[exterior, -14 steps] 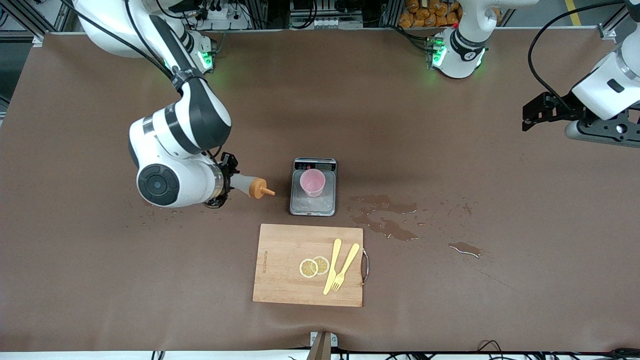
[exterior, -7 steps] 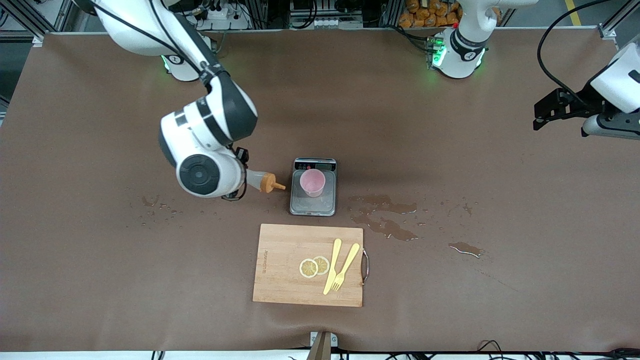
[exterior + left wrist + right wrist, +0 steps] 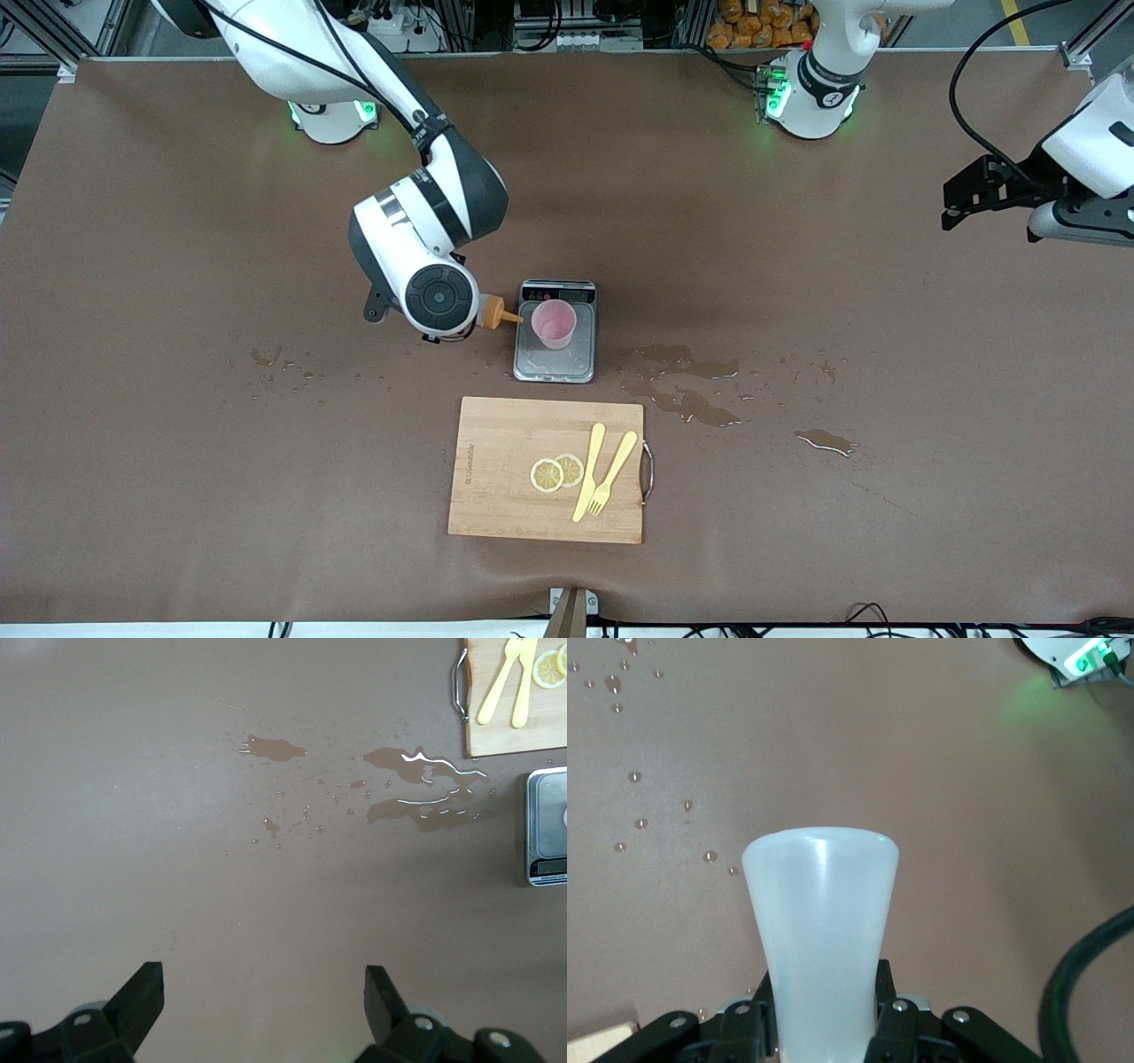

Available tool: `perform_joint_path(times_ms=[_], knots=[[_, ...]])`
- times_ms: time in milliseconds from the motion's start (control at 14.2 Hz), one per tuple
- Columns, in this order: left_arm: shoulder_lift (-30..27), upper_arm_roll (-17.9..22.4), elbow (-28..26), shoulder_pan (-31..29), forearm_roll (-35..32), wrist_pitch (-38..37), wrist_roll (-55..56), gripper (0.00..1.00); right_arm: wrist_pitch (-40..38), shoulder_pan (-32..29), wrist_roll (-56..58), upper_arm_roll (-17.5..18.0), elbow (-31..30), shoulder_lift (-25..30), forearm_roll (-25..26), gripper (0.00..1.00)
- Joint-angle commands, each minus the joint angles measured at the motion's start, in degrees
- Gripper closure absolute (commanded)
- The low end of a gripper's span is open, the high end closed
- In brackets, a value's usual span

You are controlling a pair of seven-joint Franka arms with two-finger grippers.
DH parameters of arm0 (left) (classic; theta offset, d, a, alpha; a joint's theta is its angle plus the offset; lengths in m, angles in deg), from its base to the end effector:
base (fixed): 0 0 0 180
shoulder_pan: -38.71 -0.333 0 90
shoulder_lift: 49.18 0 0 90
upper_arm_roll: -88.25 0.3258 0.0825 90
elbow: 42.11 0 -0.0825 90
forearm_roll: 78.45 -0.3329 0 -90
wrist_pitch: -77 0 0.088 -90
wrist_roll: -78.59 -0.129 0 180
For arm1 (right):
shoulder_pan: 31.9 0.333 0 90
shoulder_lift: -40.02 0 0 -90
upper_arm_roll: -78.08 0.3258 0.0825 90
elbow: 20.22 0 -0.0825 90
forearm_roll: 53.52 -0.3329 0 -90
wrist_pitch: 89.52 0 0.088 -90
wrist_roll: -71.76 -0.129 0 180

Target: Add sauce to pink cup with both arms

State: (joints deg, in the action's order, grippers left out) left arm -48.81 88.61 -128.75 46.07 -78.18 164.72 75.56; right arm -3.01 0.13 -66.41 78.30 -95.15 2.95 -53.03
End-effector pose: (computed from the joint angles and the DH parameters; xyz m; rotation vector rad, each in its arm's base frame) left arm 0.4985 -0.0619 0.6301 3.1244 -0.2745 0.0192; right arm 0.5301 0.3325 0.3407 1.6261 -2.1522 -0.0427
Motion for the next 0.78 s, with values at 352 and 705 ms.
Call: perform_joint_path(times_ms=[352,705], knots=[[-0.81,-0.18,-0.03,-0.16,0.52,0.18,0.38,0.00,-3.45,2.77,-3.77,-0.39,1.62,-1.69,2.95,0.60],[-0.81,-0.36,-0.03,-0.16,0.52,0.18,0.38,0.00,-3.55,2.86,-3.77,-0.39,2.07,-2.13,2.94,0.68]])
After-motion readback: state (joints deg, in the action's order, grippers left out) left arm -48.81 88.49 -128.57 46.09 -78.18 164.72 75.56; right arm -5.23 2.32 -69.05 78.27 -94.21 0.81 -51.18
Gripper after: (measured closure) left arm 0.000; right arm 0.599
